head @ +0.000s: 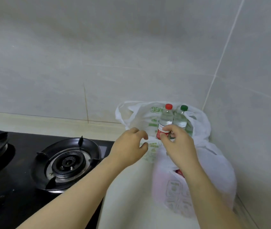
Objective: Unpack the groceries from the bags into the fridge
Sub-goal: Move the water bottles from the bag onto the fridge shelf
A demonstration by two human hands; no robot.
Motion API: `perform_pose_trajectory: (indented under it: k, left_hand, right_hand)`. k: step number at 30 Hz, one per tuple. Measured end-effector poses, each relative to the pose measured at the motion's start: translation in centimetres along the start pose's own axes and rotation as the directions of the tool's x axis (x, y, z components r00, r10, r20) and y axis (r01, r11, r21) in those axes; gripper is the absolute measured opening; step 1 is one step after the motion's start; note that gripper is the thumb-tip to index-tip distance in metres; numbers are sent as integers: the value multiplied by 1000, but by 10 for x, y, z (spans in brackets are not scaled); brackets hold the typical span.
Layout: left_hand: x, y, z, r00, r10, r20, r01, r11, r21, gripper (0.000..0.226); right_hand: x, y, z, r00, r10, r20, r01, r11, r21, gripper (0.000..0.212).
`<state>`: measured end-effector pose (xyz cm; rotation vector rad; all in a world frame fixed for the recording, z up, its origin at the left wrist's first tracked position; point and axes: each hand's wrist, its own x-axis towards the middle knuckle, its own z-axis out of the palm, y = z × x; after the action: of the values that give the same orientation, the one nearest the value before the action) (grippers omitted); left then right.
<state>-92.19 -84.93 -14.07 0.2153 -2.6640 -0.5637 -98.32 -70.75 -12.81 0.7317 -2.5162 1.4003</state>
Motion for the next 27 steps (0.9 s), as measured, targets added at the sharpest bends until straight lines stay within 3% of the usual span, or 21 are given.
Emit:
perform_pose_trajectory:
  k: [9, 19, 23, 27]
  left_hand:
    - [81, 28, 29, 1000, 6, -7, -7, 999, -48, 28]
    - [163, 32, 60, 998, 0, 60, -4, 998, 60, 36]
    - [194, 29, 69, 997, 9, 74, -14, 998, 62, 48]
    - [222, 21, 87, 990, 17, 143, -45, 979, 198, 60]
  right_hand:
    - [78, 51, -44, 999, 23, 33, -20, 996, -89, 17]
    - [162, 88, -32, 999, 16, 32, -14, 997, -70, 21]
    - [186, 105, -16, 1000, -7, -4, 6, 971, -240, 25]
    - [203, 120, -8, 1000, 15, 22, -4, 904, -427, 39]
